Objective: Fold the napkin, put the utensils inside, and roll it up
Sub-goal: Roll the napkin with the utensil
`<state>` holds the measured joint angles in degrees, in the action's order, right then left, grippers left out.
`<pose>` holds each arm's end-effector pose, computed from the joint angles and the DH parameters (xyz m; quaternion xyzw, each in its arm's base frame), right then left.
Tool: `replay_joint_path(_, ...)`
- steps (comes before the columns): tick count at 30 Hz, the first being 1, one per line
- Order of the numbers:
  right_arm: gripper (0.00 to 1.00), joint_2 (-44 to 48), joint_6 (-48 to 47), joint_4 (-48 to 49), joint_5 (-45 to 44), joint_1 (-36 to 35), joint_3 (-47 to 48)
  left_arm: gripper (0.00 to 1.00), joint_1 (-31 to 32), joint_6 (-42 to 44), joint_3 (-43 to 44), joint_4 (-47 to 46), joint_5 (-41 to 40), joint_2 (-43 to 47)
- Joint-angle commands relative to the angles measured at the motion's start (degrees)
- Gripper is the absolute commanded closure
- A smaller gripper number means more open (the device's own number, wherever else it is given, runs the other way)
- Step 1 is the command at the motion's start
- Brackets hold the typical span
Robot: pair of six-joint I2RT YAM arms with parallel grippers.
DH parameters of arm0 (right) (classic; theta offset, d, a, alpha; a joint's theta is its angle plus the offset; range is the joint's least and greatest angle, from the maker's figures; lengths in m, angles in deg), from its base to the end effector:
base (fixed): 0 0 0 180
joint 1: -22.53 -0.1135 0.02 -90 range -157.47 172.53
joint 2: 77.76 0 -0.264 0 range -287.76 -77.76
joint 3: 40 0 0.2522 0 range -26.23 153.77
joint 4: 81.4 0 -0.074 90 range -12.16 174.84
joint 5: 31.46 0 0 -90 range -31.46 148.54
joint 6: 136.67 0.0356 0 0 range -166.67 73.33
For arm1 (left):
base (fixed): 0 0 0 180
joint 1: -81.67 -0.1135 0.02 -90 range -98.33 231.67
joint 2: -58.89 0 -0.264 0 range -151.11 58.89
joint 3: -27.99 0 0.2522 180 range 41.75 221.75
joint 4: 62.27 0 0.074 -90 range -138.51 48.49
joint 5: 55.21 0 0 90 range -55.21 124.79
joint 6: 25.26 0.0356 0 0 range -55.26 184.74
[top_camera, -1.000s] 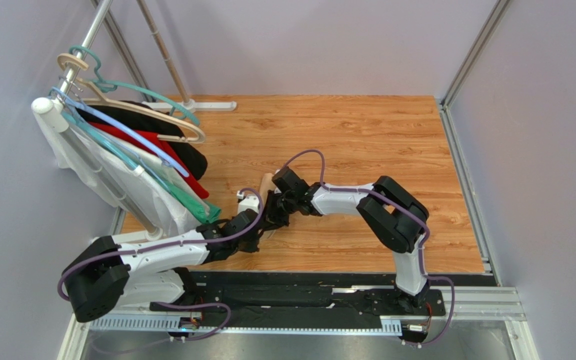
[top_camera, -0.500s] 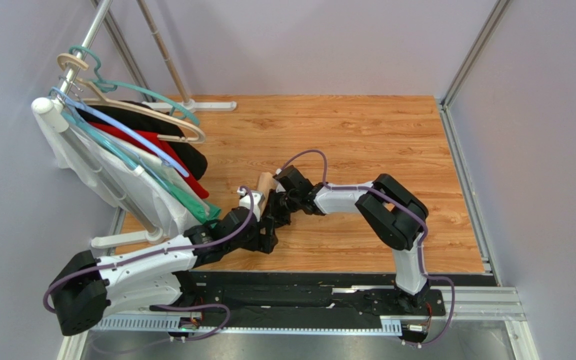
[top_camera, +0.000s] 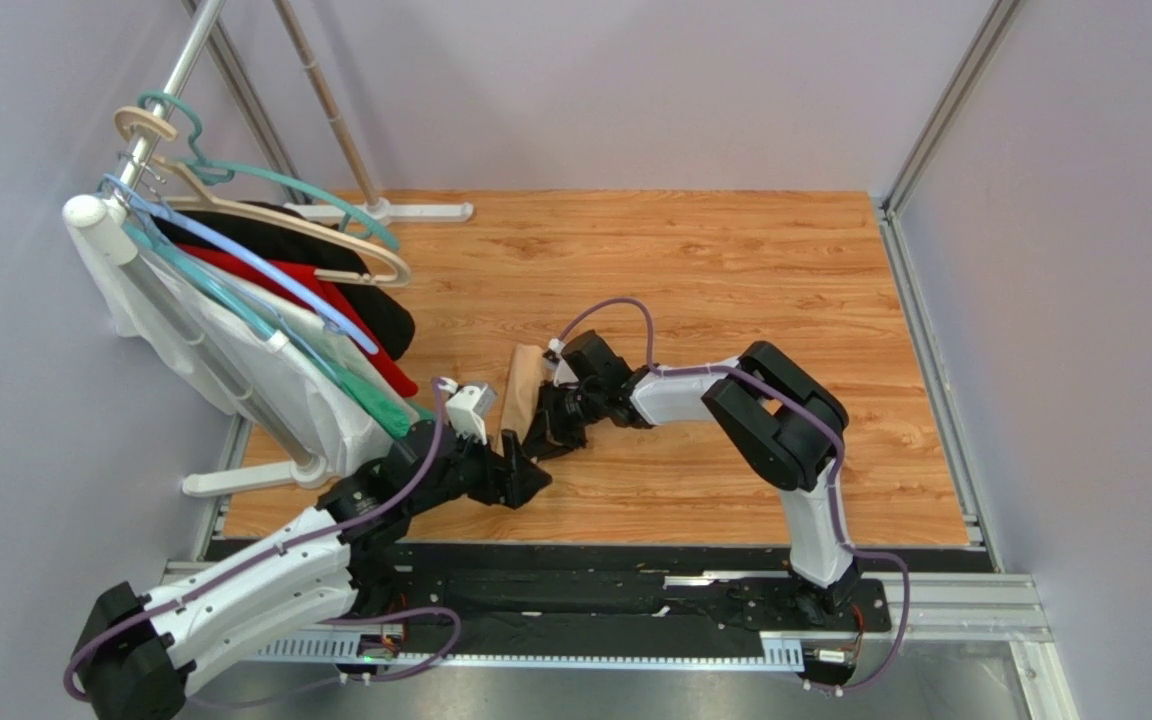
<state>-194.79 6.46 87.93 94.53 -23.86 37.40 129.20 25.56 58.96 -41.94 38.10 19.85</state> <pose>0.2607 0.3040 0.1087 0.0521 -0.8992 -0.4342 0.0132 0.1072 -0.1202 0.1923 0.0773 0.8552 -0.3694 0.3551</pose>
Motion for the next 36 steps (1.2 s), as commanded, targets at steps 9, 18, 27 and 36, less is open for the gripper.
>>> replay_joint_path(9,1.0,-3.38,-8.74,-4.68,-2.77,2.79,-2.29,0.2,-6.83,-9.77,-1.83,-2.35,-2.51,-5.16)
replay_joint_path(18,1.0,-3.99,-9.18,-3.62,-0.4,4.29,-3.87,0.2,-8.33,-12.59,-5.25,-4.45,-3.22,-6.39)
replay_joint_path(27,1.0,-4.96,-5.49,4.37,2.94,4.38,-5.45,0.25,-9.12,-17.24,-11.05,-22.26,1.61,-14.82)
replay_joint_path(36,1.0,-3.99,3.73,16.14,8.21,4.38,-8.09,0.28,-9.12,-17.42,-10.97,-28.72,6.35,-23.0)
